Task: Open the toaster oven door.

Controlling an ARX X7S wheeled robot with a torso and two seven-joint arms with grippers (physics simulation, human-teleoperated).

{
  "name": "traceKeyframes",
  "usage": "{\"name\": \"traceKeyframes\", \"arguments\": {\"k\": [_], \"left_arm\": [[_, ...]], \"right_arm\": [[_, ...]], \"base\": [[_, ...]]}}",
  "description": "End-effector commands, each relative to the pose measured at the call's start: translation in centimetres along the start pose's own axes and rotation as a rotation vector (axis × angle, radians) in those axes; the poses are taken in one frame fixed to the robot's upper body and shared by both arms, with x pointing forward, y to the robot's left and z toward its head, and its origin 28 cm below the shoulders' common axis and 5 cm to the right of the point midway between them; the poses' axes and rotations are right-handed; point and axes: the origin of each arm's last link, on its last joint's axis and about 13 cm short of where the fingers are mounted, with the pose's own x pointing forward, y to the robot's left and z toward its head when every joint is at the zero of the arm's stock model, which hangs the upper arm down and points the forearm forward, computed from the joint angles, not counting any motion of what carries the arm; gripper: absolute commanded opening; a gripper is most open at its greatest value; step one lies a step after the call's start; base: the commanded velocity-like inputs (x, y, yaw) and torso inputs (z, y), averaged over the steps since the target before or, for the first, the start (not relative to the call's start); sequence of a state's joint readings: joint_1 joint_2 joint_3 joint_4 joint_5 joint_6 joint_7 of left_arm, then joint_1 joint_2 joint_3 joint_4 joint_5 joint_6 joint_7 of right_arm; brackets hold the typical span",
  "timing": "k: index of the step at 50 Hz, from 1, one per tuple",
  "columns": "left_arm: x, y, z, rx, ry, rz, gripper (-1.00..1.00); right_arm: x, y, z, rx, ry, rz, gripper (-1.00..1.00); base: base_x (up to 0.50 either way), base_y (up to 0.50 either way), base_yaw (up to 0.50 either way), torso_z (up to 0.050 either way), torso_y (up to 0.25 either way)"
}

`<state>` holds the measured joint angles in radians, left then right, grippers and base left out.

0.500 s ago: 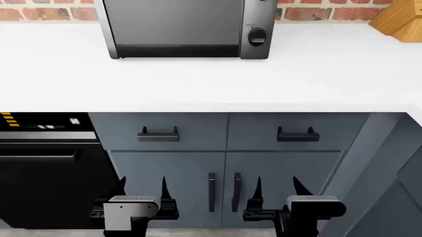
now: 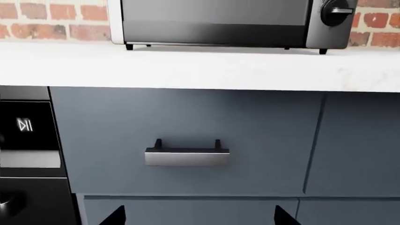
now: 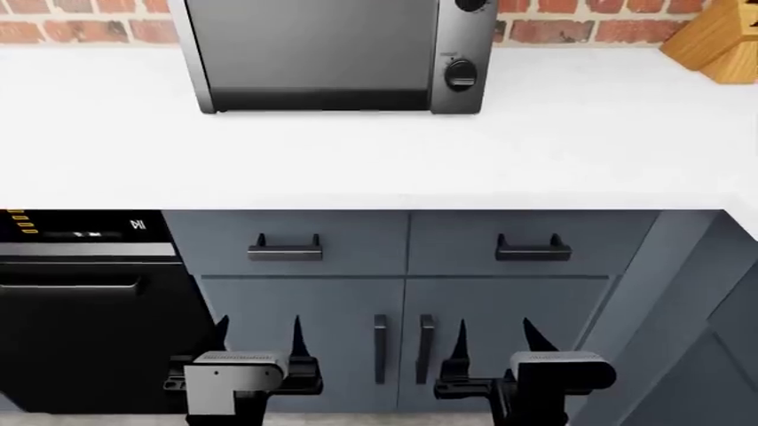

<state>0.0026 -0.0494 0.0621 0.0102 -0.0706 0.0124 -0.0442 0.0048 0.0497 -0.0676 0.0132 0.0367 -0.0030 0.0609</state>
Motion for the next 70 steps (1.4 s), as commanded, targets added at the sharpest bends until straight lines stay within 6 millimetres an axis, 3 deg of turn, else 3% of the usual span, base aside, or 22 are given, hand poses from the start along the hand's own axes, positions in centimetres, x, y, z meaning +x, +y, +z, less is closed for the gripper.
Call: {"name": "traceKeyframes", "arguments": {"k": [1, 12, 32, 41, 48, 61, 70], "left_arm": [[0.0, 0.0, 0.2, -0.012, -0.002, -0.006, 1.00], [0.4, 0.0, 2.2, -0.010, -0.003, -0.021, 1.00], [2.2, 1.0, 10.5, 0.015, -0.061, -0.081, 1.00], [4.3, 2.4, 15.9, 0.032, -0.074, -0.089, 1.00], [6.2, 3.9, 19.0, 0.041, -0.090, -0.070, 1.00], [10.0, 5.3, 22.6, 0.068, -0.121, -0.018, 1.00], [12.5, 5.4, 23.7, 0.082, -0.111, 0.008, 1.00]], "right_arm": [[0.0, 0.1, 0.1, -0.008, 0.000, 0.003, 1.00], [0.9, -0.1, 1.7, -0.031, -0.033, 0.015, 1.00], [4.1, -1.3, 7.0, -0.076, -0.140, 0.015, 1.00], [5.8, -2.3, 10.7, -0.092, -0.160, 0.034, 1.00], [8.2, -3.8, 13.5, -0.113, -0.164, 0.018, 1.00], [12.9, -6.5, 17.4, -0.179, -0.137, -0.037, 1.00], [15.7, -6.8, 20.0, -0.191, -0.140, -0.051, 1.00]], "base": [[0.00, 0.00, 0.00, 0.050, 0.000], [0.00, 0.00, 0.00, 0.050, 0.000], [0.00, 0.00, 0.00, 0.048, 0.000], [0.00, 0.00, 0.00, 0.000, 0.000], [0.00, 0.00, 0.00, 0.000, 0.000], [0.00, 0.00, 0.00, 0.000, 0.000], [0.00, 0.00, 0.00, 0.000, 0.000]]}}
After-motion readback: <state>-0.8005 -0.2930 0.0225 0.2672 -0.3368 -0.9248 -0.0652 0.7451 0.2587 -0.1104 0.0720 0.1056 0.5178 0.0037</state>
